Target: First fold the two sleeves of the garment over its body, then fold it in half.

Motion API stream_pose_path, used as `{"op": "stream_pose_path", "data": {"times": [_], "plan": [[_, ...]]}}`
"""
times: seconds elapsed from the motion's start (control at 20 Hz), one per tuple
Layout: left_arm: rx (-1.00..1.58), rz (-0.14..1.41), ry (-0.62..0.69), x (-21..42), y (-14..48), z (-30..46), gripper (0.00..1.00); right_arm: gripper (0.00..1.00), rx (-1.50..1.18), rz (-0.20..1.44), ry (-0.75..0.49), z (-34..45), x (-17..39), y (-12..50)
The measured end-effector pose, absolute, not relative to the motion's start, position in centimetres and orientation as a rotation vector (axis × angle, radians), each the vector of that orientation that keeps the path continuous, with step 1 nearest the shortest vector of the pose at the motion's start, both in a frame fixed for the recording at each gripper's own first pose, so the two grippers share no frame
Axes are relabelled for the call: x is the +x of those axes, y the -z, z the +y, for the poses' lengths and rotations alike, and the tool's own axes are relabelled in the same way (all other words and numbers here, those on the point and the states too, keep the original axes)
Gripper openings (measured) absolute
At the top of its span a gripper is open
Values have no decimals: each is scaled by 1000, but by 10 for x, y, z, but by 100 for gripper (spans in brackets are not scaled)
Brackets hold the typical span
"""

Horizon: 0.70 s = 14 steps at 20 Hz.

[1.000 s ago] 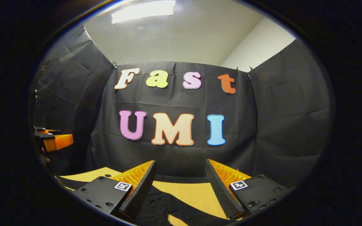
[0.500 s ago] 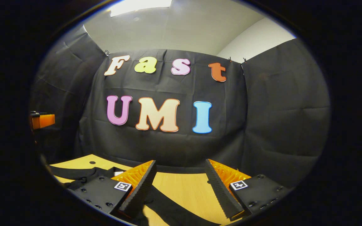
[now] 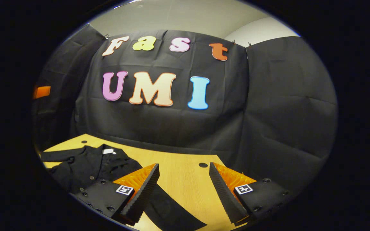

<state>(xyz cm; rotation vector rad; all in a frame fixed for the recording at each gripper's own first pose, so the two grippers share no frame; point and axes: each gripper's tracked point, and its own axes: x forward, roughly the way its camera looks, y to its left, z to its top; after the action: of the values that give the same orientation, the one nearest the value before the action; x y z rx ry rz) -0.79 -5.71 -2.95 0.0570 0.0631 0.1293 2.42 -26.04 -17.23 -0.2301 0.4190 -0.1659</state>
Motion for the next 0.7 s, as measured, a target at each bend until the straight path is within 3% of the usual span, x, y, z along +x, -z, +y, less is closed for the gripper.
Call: {"op": "stream_pose_path", "data": {"times": [0.4, 0.7], "plan": [[58, 92, -149, -11, 44, -73, 92, 98, -262, 588, 139, -295, 6, 235], [76, 104, -177, -13, 47, -74, 93, 100, -195, 824, 121, -317, -19, 303]]}}
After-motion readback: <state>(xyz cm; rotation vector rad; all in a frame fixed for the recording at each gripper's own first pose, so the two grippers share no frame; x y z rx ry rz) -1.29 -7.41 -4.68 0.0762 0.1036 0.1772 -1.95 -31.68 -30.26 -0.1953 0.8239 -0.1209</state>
